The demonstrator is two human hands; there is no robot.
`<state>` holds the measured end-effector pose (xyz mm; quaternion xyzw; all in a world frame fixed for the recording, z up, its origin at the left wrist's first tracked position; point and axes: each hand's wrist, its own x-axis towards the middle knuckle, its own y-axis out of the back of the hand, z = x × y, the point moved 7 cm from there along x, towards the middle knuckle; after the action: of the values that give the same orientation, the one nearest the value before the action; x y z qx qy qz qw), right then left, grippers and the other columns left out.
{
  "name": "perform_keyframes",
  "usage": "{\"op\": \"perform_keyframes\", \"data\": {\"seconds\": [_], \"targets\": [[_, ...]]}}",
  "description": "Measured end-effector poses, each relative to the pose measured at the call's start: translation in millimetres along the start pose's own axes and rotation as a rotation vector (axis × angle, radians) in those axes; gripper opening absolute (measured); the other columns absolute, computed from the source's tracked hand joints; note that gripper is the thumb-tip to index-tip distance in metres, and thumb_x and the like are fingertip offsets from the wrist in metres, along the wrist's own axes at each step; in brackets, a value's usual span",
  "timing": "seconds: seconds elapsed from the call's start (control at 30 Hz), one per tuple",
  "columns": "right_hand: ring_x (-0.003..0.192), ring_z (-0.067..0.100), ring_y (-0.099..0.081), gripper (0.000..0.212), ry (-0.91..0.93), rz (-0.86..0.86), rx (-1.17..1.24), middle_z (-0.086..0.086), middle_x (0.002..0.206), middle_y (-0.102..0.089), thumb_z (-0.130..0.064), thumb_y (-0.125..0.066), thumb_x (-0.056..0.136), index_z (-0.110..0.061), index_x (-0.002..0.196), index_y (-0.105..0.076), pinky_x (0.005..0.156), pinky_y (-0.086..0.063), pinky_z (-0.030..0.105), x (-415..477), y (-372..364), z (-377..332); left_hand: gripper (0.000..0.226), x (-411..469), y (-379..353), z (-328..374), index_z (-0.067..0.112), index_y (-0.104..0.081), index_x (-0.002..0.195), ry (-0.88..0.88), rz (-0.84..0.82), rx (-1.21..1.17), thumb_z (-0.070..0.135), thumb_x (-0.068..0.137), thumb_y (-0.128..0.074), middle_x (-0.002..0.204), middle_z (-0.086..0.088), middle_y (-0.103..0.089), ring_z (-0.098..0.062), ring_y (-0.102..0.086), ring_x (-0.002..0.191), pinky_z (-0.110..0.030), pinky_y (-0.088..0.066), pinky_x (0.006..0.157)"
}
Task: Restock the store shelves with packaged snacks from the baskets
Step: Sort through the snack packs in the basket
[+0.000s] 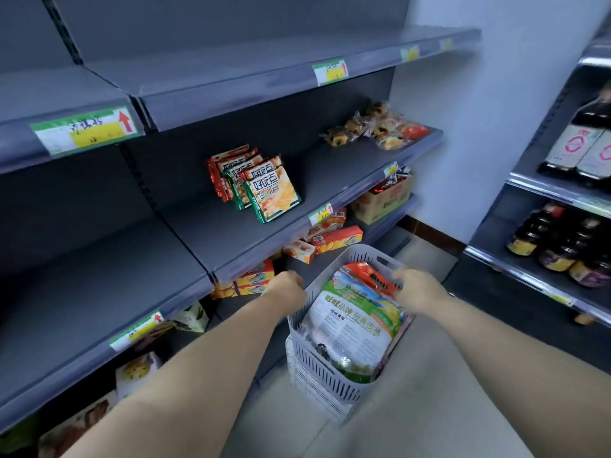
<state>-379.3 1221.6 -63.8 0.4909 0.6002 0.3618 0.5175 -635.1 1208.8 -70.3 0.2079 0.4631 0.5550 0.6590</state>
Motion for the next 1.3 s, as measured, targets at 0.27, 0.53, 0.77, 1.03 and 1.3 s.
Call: {"op": "perform_keyframes", "data": {"seconds": [0.27,0.53,0.77,1.03,1.3], "targets": [[0.096,0.021,-0.066,0.025,-0.022,-0.212,-0.103,0.005,0.110,-0.070,-0.017,-0.053,0.092,-0.011,0.112,-0.066,0.074,-0.051,0.026,54.2,-43.5,34.7,0.033,52.2,-28.7,27.9,0.006,-0.059,0.128,-0.008,-0.075,0.032,0.009,0.098,-0.047,0.130,-0.014,-0.060,-0.031,-0.057,0.120,-0.037,-0.048,0.100],[0.113,0.025,-0.059,0.039,0.103,-0.315,-0.158,0.009,0.126,-0.061,-0.007,-0.046,0.093,-0.006,0.132,-0.051,0.087,-0.047,0.028,99.8,-72.3,46.0,0.034,81.5,-53.7,24.0,0.015,-0.061,0.128,0.167,-0.062,-0.086,0.016,0.094,-0.053,0.130,-0.007,-0.059,-0.025,-0.057,0.117,-0.028,-0.046,0.089],[0.102,0.024,-0.063,0.033,0.159,-0.460,-0.206,0.012,0.125,-0.063,-0.006,-0.050,0.091,0.002,0.123,-0.057,0.077,-0.046,0.028,148.0,-89.5,73.7,0.038,99.3,-77.4,41.6,0.016,-0.059,0.132,0.284,-0.078,-0.055,0.015,0.095,-0.051,0.132,-0.008,-0.058,-0.026,-0.057,0.116,-0.027,-0.047,0.087],[0.117,0.030,-0.057,0.058,0.152,-0.439,-0.041,0.013,0.130,-0.059,-0.007,-0.049,0.090,-0.010,0.146,-0.033,0.086,-0.044,0.032,196.0,-102.5,78.7,0.034,111.2,-113.0,60.0,0.017,-0.059,0.130,0.391,-0.064,-0.100,0.020,0.097,-0.052,0.133,-0.006,-0.059,-0.026,-0.058,0.116,-0.025,-0.047,0.088],[0.123,0.033,-0.052,0.059,0.154,-0.506,0.033,0.014,0.142,-0.048,-0.004,-0.045,0.094,-0.012,0.150,-0.026,0.098,-0.042,0.038,205.8,-122.5,83.1,0.032,95.0,-135.4,48.6,0.020,-0.060,0.128,0.545,-0.065,-0.212,0.021,0.096,-0.056,0.131,-0.004,-0.059,-0.024,-0.060,0.113,-0.025,-0.047,0.090]]}}
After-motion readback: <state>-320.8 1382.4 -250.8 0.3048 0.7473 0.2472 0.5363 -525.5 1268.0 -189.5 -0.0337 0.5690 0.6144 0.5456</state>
